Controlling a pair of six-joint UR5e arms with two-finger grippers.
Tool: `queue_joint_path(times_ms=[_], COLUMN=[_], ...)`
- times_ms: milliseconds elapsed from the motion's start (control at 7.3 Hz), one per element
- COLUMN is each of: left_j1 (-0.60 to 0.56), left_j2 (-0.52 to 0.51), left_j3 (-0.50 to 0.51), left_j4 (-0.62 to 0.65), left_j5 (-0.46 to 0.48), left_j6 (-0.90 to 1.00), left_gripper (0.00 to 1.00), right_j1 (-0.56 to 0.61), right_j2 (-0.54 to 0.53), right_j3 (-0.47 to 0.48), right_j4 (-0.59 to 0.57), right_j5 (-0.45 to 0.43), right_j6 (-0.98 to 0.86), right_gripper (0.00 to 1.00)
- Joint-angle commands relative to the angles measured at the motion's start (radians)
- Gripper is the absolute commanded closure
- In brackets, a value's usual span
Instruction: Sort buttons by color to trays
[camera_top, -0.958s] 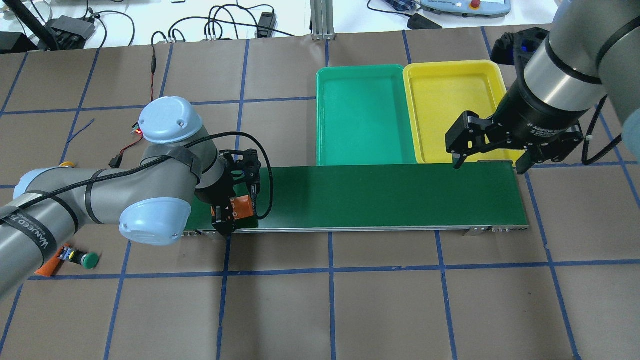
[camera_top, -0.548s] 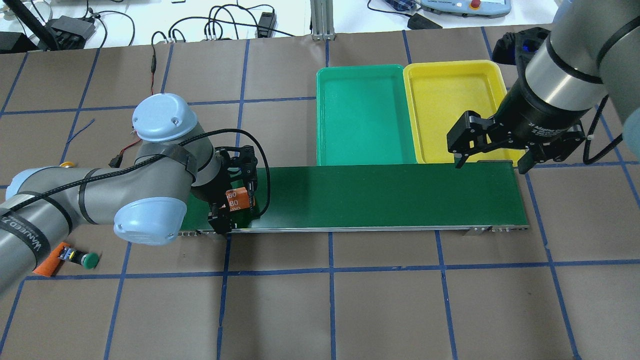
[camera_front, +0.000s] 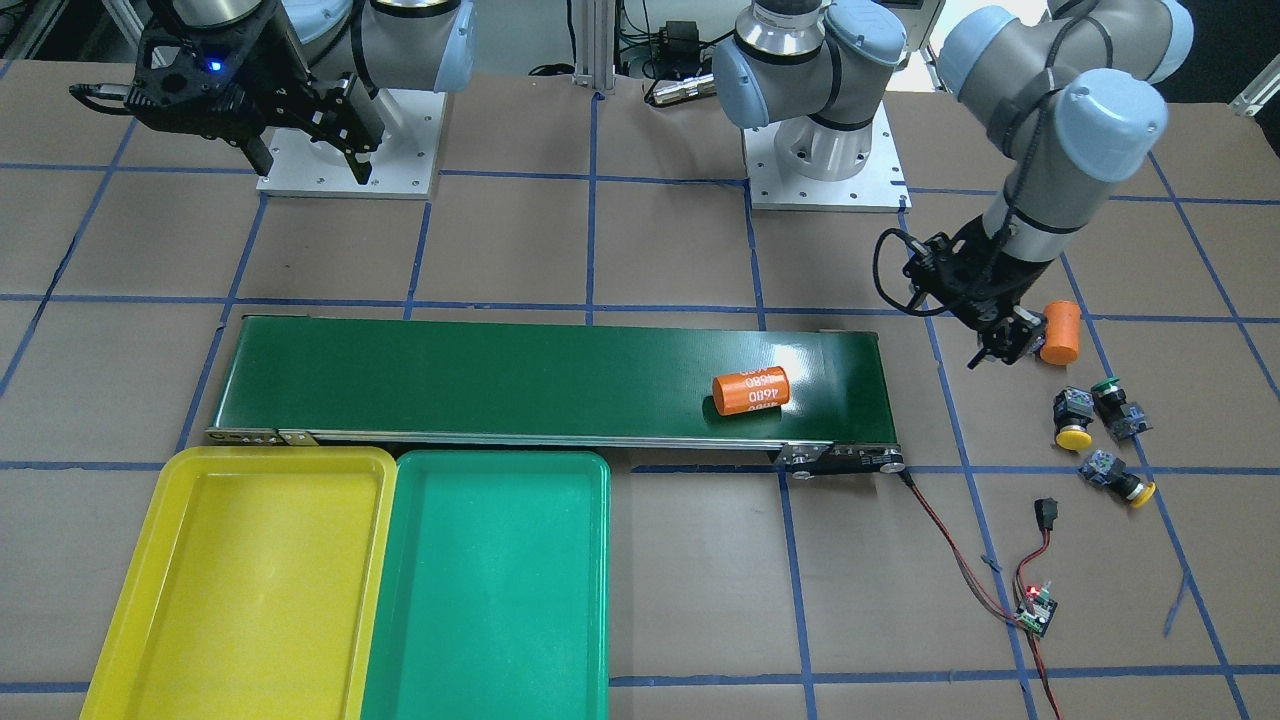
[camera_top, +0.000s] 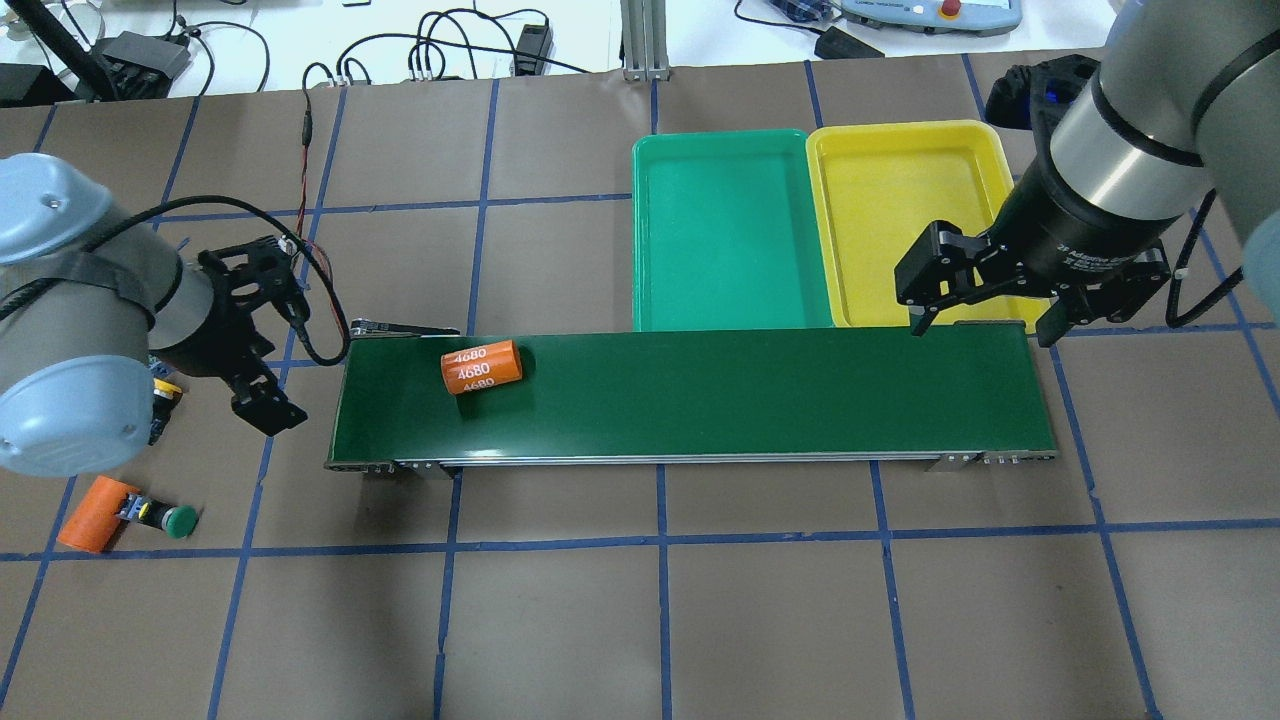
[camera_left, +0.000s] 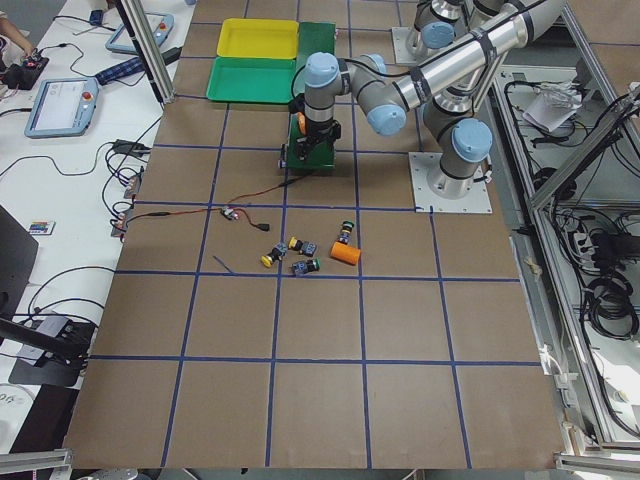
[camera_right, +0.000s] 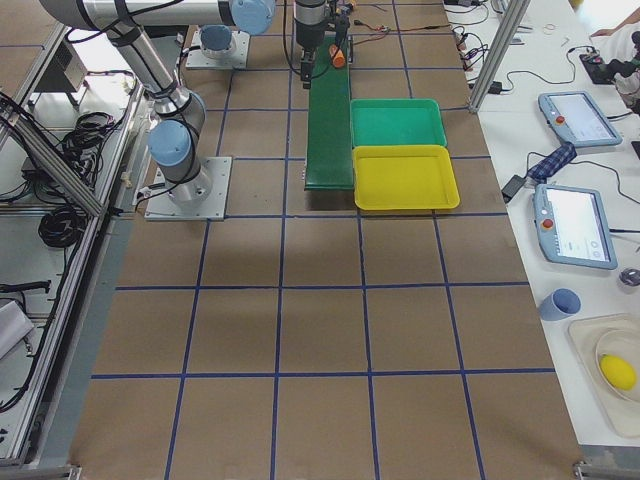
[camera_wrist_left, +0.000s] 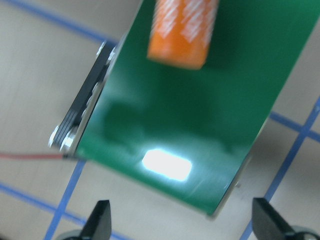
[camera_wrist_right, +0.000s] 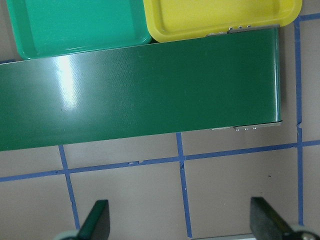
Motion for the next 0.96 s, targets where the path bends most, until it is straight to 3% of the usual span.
queue_joint_path(times_ms=[0,411,685,822], left_j1=[0.174,0.397,0.461,0.481], left_j2=[-0.043,-0.141,-0.231,-0.270], left_j3=[-0.003,-0.005,0.002,0.002], left_j4=[0.008,0.059,0.129,0.163], left_j5=[-0.002,-0.006,-0.008,-0.008], left_j6=[-0.040,-0.091,-0.078,0.038], left_gripper=[0.00,0.00,0.00,0.00], right_j1=[0.000,0.000,0.000,0.000], right_j2=[0.000,0.000,-0.001,-0.001], right_j3=[0.001,0.004,0.007,0.008], right_j4=[0.001,0.002,0.002,0.001], right_j5=[0.000,-0.002,0.000,0.000], right_j6=[0.000,0.000,0.000,0.000], right_gripper=[0.00,0.00,0.00,0.00])
